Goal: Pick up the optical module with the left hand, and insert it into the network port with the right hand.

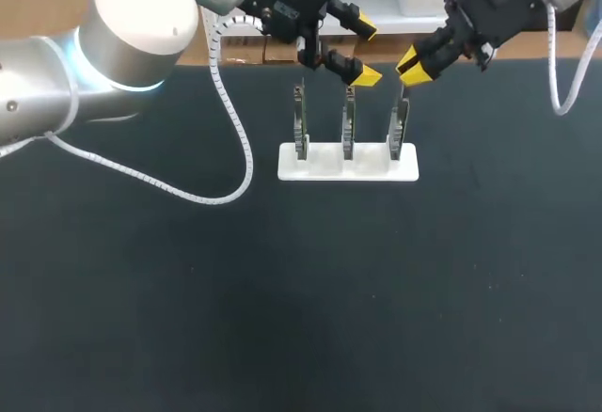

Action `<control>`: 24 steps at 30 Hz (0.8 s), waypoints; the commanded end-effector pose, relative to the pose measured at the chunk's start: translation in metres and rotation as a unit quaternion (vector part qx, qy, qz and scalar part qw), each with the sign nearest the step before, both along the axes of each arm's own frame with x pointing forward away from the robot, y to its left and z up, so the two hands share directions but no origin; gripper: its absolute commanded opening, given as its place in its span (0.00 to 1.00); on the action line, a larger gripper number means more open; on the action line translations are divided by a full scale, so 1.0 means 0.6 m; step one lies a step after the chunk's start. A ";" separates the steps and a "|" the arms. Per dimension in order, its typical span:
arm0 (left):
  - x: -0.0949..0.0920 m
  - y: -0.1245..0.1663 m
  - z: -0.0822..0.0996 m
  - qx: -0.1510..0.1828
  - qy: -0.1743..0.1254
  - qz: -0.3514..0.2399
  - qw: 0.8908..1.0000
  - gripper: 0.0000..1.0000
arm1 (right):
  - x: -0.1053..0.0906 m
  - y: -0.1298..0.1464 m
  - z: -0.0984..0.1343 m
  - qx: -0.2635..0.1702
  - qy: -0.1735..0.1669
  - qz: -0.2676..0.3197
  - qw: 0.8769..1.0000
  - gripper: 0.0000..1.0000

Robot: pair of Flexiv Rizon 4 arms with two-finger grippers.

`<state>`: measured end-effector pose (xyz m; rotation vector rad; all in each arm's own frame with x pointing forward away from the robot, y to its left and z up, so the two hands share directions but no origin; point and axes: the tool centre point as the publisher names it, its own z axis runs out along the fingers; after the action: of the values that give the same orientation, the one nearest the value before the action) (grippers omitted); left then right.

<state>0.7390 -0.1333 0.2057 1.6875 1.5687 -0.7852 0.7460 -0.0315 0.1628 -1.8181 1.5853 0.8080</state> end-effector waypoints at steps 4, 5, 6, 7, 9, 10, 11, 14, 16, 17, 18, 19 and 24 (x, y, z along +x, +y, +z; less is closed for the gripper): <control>0.003 -0.002 0.002 0.004 0.002 0.000 1.000 1.00 | -0.006 -0.002 -0.009 0.005 -0.004 -0.006 1.000 0.00; 0.003 -0.002 0.002 0.004 0.002 0.000 1.000 1.00 | -0.005 -0.002 -0.011 0.006 -0.004 -0.007 1.000 0.00; 0.003 -0.002 0.002 0.004 0.002 0.000 1.000 1.00 | -0.005 -0.002 -0.011 0.006 -0.004 -0.007 1.000 0.00; 0.003 -0.002 0.002 0.004 0.002 0.000 1.000 1.00 | -0.004 -0.001 -0.012 0.006 -0.003 -0.007 1.000 0.00; 0.003 -0.002 0.002 0.004 0.002 0.000 1.000 1.00 | -0.004 -0.001 -0.013 0.007 -0.003 -0.007 1.000 0.00; 0.003 -0.002 0.002 0.004 0.002 0.000 1.000 1.00 | -0.004 0.000 -0.014 0.007 -0.002 -0.006 1.000 0.00; 0.003 -0.002 0.002 0.004 0.002 0.000 1.000 1.00 | -0.003 0.000 -0.014 0.007 -0.002 -0.006 1.000 0.00; 0.003 -0.002 0.002 0.004 0.002 0.000 1.000 1.00 | -0.004 0.000 -0.012 0.010 -0.001 -0.013 1.000 0.16; 0.003 -0.002 0.002 0.004 0.002 0.000 1.000 1.00 | -0.004 -0.001 -0.009 0.012 -0.001 -0.019 1.000 0.61; 0.003 -0.002 0.002 0.004 0.002 0.000 1.000 1.00 | -0.004 -0.002 -0.008 0.013 -0.002 -0.019 1.000 1.00; 0.003 -0.002 0.002 0.004 0.002 0.000 1.000 1.00 | -0.003 -0.002 -0.006 0.013 -0.002 -0.020 1.000 1.00; 0.003 -0.002 0.002 0.004 0.002 0.000 1.000 1.00 | -0.003 -0.002 -0.004 0.013 -0.004 -0.020 1.000 1.00; 0.003 -0.002 0.002 0.004 0.002 0.000 1.000 1.00 | -0.004 -0.001 0.009 0.016 -0.014 -0.016 1.000 1.00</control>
<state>0.7390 -0.1333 0.2057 1.6875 1.5687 -0.7852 0.7495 -0.0313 0.1649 -1.7751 1.5681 0.8005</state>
